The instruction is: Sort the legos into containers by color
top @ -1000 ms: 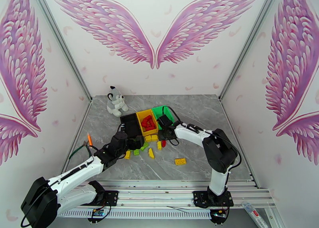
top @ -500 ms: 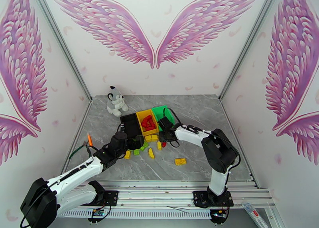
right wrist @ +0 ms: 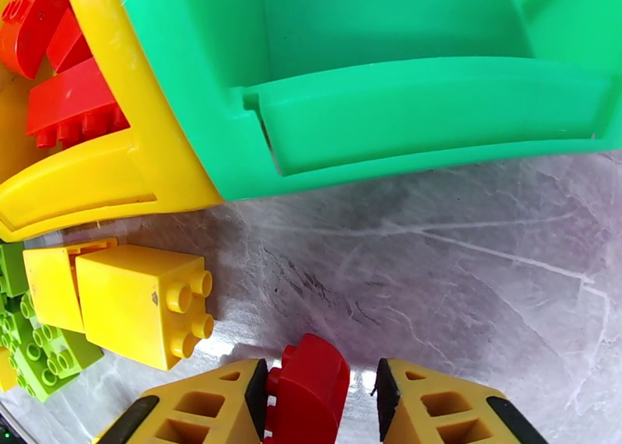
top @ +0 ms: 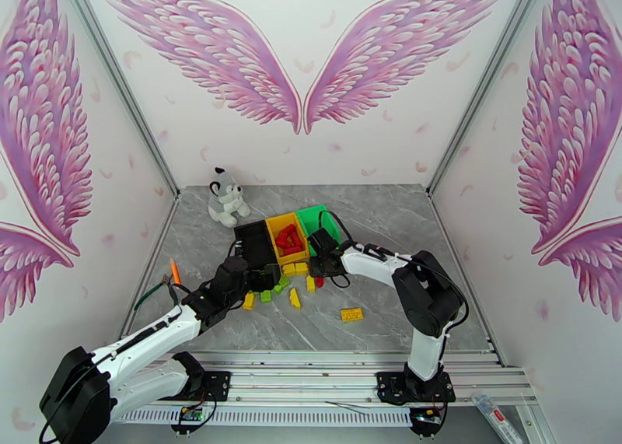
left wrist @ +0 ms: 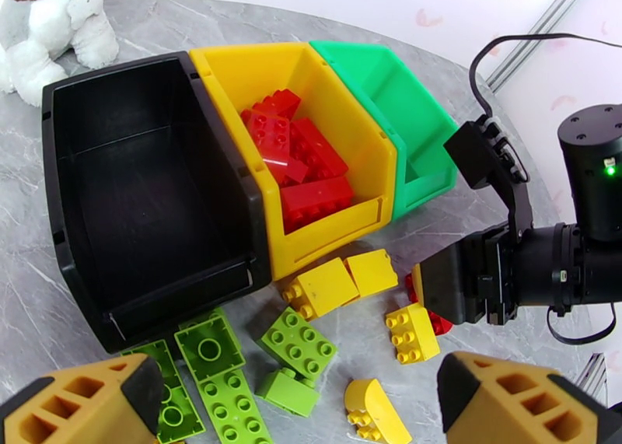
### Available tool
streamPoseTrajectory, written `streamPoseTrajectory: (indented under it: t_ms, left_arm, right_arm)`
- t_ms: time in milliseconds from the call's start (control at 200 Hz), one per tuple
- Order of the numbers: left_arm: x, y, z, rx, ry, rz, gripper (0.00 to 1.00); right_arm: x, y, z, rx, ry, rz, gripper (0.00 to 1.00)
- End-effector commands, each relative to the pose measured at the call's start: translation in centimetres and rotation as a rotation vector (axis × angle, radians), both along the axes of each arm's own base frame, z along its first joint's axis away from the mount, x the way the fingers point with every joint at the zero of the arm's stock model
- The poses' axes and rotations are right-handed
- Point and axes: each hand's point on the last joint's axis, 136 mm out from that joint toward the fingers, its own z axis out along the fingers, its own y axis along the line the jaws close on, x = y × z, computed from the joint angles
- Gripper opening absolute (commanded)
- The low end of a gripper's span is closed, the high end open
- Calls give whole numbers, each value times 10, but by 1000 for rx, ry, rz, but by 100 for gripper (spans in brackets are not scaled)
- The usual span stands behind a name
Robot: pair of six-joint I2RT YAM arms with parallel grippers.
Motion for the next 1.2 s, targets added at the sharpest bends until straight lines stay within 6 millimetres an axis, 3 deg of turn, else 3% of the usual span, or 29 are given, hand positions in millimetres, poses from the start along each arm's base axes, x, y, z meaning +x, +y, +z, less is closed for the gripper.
streamPoseTrajectory:
  t_ms: [0, 145, 405, 720, 905, 1000, 1195]
  left_arm:
    - [2, -2, 17, -12, -32, -5, 99]
    - [2, -2, 18, -13, -34, -5, 99]
    - [9, -7, 13, 1, -18, -3, 99]
    - [13, 8, 16, 4, -33, 52, 99]
    - [11, 24, 23, -20, -54, 94, 99]
    - [10, 28, 24, -33, -56, 103, 99]
    - [9, 26, 22, -43, -46, 91, 99]
  right_arm:
    - [-7, -8, -6, -15, 29, -15, 34]
    - [-8, -9, 9, 7, 2, -19, 28]
    - [-5, -3, 58, 62, -80, -3, 25]
    - [24, 51, 116, 149, -158, 66, 24]
    - [56, 79, 132, 161, -176, 72, 25]
    - [72, 89, 130, 145, -176, 71, 29]
    - [87, 95, 138, 120, -203, 71, 57]
